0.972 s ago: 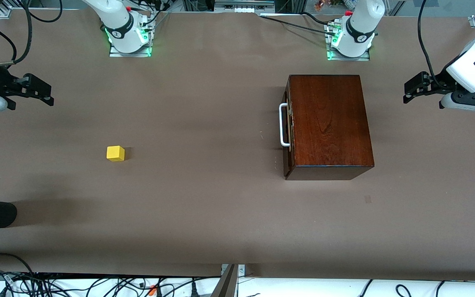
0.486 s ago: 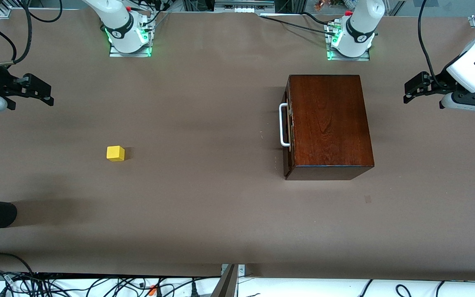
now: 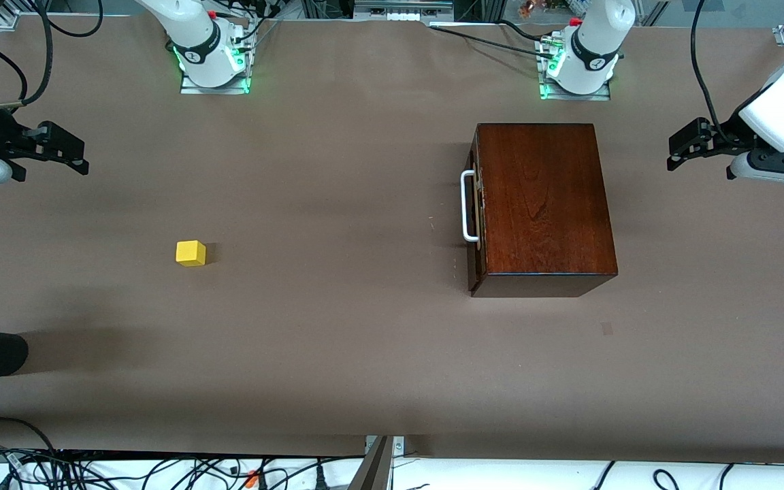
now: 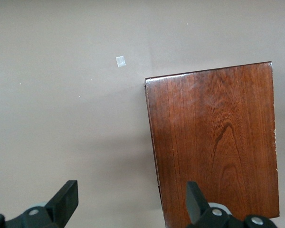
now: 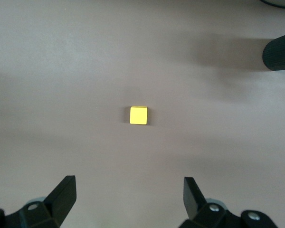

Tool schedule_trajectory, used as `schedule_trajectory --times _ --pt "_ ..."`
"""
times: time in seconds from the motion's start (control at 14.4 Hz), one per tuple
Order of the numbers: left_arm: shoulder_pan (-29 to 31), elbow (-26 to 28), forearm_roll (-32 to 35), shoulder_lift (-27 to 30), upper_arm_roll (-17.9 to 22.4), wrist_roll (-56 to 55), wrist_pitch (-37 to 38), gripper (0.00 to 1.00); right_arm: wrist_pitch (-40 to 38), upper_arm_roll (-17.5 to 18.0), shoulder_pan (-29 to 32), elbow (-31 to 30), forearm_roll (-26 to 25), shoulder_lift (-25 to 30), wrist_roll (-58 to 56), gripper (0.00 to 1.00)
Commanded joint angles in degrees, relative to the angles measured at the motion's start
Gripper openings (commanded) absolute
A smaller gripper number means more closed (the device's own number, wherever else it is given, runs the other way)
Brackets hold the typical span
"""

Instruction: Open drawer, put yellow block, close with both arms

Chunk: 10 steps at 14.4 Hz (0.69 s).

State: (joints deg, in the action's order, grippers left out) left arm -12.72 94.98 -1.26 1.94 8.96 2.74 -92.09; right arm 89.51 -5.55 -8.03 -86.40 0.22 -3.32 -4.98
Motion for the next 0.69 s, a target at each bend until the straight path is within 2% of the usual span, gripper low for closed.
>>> schedule_trajectory --times 0.0,0.35,0.62 --pt "0.86 -1.29 0.30 -0.53 -0.09 0.51 0.59 1.00 -0.48 -0.07 0.30 1.41 1.10 -0.54 0.32 1.00" --pt "0.95 -1.20 -0.15 -0.62 -2.63 -1.16 2.18 1.00 -0.48 -0.07 0.30 1.41 1.10 -0.54 0.32 1.00" --pt "0.77 -1.29 0.12 -1.14 -8.07 -8.07 1.74 1.00 -0.48 -0.07 0.39 1.41 1.10 -0.54 0.32 1.00"
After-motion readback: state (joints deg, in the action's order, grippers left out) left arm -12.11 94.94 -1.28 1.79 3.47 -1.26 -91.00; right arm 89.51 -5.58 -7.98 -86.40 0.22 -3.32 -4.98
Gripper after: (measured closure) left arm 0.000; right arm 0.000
